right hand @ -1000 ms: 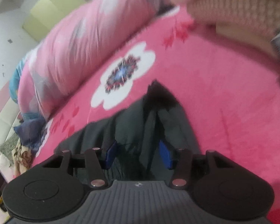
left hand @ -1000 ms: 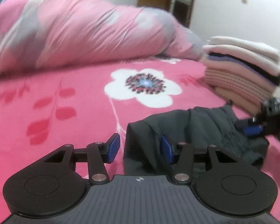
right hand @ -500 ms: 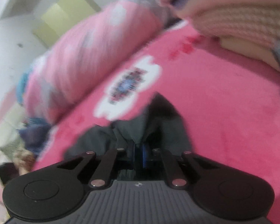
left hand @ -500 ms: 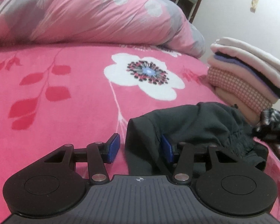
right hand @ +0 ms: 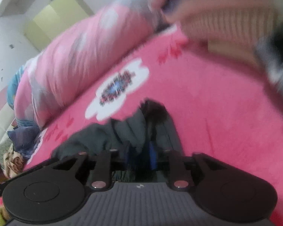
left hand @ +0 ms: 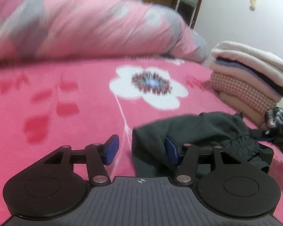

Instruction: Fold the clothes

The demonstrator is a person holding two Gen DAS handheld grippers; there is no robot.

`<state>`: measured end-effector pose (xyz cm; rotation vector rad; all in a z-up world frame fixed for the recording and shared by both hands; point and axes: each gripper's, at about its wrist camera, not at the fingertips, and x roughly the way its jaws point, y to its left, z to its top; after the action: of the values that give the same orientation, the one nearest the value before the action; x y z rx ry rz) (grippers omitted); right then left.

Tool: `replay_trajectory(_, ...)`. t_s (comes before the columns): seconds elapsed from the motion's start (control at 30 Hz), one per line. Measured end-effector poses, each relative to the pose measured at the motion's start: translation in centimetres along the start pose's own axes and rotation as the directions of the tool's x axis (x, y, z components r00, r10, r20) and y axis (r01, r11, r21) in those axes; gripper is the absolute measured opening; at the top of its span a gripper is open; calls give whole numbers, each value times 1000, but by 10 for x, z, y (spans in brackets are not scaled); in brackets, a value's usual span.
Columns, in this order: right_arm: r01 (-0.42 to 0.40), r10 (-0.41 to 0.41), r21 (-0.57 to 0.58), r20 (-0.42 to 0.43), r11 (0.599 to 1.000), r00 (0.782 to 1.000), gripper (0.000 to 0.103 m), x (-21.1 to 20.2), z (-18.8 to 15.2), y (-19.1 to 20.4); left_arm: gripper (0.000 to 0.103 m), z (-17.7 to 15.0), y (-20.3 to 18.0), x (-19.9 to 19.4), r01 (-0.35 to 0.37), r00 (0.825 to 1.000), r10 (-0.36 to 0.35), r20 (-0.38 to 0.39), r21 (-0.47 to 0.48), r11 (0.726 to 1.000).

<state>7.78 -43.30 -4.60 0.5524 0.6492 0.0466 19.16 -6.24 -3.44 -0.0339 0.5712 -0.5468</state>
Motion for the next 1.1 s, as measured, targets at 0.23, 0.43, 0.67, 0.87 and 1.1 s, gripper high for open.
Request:
replay_trajectory(0.23, -24, 43, -209, 87, 978, 995, 33, -30, -2, 45, 55, 1, -59, -34, 162, 982, -181, 58, 241, 957)
replay_trajectory(0.43, 25, -25, -106, 3, 994, 1000, 49, -10, -6, 31, 51, -30, -99, -12, 182, 983, -168, -71, 432, 884)
replay_trajectory(0.67, -140, 140, 2, 8, 990, 990, 9, -13, -17, 9, 33, -45, -97, -5, 190, 981, -148, -129, 440, 878)
replay_trajectory(0.87, -92, 99, 82, -95, 992, 991, 12, 7, -33, -16, 37, -44, -92, -7, 219, 973, -170, -153, 405, 888)
replay_trajectory(1.1, -69, 72, -38, 93, 997, 993, 41, -32, -17, -1, 55, -11, -81, -28, 227, 974, -213, -78, 278, 933)
